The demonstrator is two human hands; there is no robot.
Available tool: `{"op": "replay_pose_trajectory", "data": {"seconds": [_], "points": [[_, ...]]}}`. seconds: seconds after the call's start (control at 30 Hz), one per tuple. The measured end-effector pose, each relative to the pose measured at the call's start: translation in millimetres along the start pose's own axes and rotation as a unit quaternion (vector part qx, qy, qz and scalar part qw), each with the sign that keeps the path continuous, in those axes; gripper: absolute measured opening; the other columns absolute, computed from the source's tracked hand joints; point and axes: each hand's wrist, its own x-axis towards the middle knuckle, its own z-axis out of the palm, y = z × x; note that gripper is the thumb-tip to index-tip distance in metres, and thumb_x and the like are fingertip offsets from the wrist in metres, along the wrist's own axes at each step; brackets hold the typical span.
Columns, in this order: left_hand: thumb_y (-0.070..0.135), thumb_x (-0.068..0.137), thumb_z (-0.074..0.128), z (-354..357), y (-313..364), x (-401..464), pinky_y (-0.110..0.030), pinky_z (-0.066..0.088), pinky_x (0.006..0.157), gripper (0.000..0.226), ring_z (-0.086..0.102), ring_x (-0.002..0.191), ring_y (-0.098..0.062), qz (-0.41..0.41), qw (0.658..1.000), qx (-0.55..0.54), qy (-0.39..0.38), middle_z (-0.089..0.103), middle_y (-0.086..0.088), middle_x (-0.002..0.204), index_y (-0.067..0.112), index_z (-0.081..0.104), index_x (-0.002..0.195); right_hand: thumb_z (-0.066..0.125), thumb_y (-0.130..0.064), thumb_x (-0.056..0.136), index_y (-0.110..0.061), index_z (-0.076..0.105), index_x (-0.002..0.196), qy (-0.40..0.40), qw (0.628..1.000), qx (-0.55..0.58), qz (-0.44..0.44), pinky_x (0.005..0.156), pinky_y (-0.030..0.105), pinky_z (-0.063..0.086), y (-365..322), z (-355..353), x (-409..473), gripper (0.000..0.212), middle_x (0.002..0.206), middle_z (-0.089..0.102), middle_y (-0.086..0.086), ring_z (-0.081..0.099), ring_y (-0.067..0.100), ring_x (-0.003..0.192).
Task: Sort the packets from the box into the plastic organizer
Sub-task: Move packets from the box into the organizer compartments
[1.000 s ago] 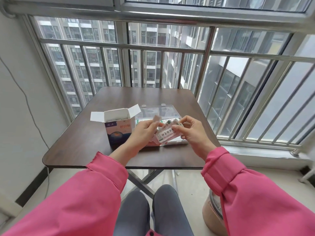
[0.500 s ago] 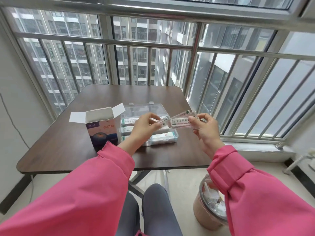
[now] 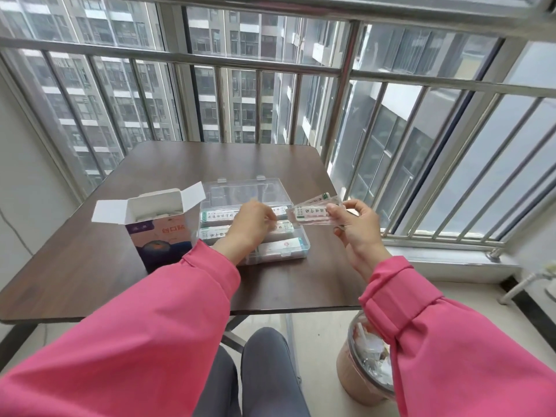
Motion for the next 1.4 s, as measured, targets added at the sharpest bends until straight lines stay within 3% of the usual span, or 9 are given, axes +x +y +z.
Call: {"op": "replay_pose_trajectory", "data": {"seconds": [0.17,0.47,0.57,0.7,0.83,0.93,1.03,1.23,1.4], "points": [[0.030,0.088,0.063,-4,3,-1,-0.035,0.033,0.089,0.017,0.048,0.114,-0.025,-0.006,0.992,0.129,0.008,0.062,-0.002,0.112,0.030,0.071,0.103,0.065,-0.004,0.084,-0.020,0.046,0.072,-0.005,1.000,-0.004,0.003,0.056,0.021,0.036,5,1,4,0.028,0.079,0.059,0.003,0.053,0.011,0.070],[0.015,0.088,0.059,-12,-1,0,-0.035,0.029,0.085,0.018,0.058,0.106,-0.023,0.001,0.995,0.087,-0.039,0.068,0.003,0.106,0.023,0.071,0.100,0.065,-0.003,0.084,-0.018,0.047,0.073,-0.016,1.000,-0.012,0.010,0.052,0.018,0.035,6,4,1,0.026,0.073,0.059,0.000,0.053,0.009,0.065],[0.016,0.091,0.055,-14,-2,0,-0.036,0.035,0.091,0.022,0.054,0.111,-0.024,0.013,0.997,0.081,-0.010,0.062,-0.001,0.113,0.021,0.066,0.111,0.065,-0.004,0.084,-0.018,0.048,0.073,-0.023,1.000,-0.016,0.010,0.053,0.019,0.035,5,5,-1,0.025,0.072,0.059,-0.002,0.053,0.008,0.064],[0.009,0.095,0.049,-25,12,-12,-0.021,0.040,0.083,0.021,0.058,0.092,-0.019,0.061,0.980,-0.134,0.132,0.062,-0.004,0.103,0.008,0.063,0.110,0.067,-0.006,0.083,-0.018,0.050,0.075,-0.064,0.998,-0.023,0.010,0.054,0.018,0.036,5,9,-5,0.023,0.066,0.062,-0.010,0.054,0.006,0.064],[0.034,0.098,0.045,-41,27,-28,-0.034,0.047,0.084,0.033,0.063,0.090,-0.029,-0.028,0.936,-0.335,-0.107,0.067,-0.022,0.104,0.006,0.062,0.104,0.065,0.000,0.083,-0.013,0.054,0.076,-0.124,0.992,-0.005,0.006,0.054,0.017,0.042,3,19,-13,0.018,0.064,0.066,-0.008,0.059,0.008,0.063],[0.029,0.100,0.042,-47,20,-41,-0.026,0.056,0.073,0.031,0.068,0.072,-0.020,-0.050,0.869,-0.414,-0.268,0.071,-0.016,0.090,0.005,0.062,0.100,0.064,0.005,0.081,-0.009,0.058,0.078,-0.151,0.988,-0.010,-0.027,0.066,0.024,0.048,2,27,-18,0.016,0.071,0.066,0.005,0.059,0.017,0.068],[0.018,0.099,0.043,-46,12,-48,-0.014,0.050,0.056,0.023,0.066,0.060,-0.008,-0.035,0.840,-0.485,-0.239,0.071,-0.003,0.074,0.004,0.061,0.096,0.066,0.004,0.079,-0.009,0.062,0.086,-0.162,0.986,0.004,-0.026,0.068,0.023,0.052,0,33,-24,0.016,0.079,0.066,0.010,0.062,0.016,0.070],[0.002,0.092,0.053,-45,-1,-57,-0.021,0.057,0.067,0.013,0.072,0.077,-0.017,-0.042,0.821,-0.546,-0.163,0.073,-0.008,0.085,0.004,0.063,0.100,0.070,-0.001,0.078,-0.010,0.061,0.079,-0.156,0.987,-0.045,-0.007,0.054,0.015,0.048,-6,45,-33,0.013,0.068,0.067,0.002,0.062,0.005,0.056],[0.016,0.098,0.046,-48,-1,-59,-0.025,0.058,0.071,0.022,0.071,0.078,-0.018,-0.054,0.813,-0.556,-0.163,0.071,-0.013,0.088,0.002,0.063,0.100,0.070,0.006,0.076,-0.009,0.062,0.074,-0.148,0.987,-0.061,-0.026,0.055,0.014,0.049,-7,49,-37,0.017,0.062,0.067,-0.001,0.062,0.005,0.054]]}}
